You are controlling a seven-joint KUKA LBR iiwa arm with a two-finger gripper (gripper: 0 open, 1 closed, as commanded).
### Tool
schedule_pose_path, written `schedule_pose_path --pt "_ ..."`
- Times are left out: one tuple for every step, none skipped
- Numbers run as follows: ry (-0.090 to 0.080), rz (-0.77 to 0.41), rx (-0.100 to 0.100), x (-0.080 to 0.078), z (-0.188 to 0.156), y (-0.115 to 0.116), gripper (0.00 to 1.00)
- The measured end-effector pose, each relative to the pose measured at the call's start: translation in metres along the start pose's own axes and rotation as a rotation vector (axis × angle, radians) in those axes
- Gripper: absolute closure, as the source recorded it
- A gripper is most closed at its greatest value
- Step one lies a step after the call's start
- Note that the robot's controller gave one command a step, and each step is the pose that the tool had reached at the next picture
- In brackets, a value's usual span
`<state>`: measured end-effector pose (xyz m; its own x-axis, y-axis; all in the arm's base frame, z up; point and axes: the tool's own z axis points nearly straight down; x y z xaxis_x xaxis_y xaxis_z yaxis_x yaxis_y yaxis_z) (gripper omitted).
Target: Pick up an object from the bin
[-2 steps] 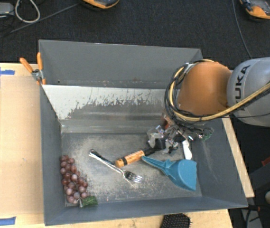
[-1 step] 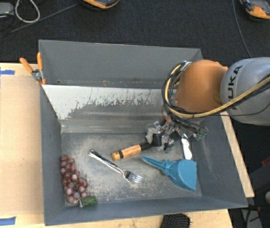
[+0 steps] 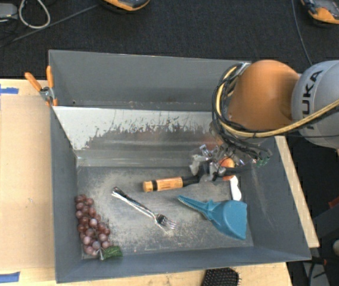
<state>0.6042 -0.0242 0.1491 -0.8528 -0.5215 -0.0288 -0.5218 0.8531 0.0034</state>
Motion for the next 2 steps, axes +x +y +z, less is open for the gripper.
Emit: schedule_pose_path --pt "-0.009 -0.018 0.004 -0.004 0.035 -0.005 1.0" --pt "0.0 -0.025 -0.002 -0.001 0.004 -0.007 1.0"
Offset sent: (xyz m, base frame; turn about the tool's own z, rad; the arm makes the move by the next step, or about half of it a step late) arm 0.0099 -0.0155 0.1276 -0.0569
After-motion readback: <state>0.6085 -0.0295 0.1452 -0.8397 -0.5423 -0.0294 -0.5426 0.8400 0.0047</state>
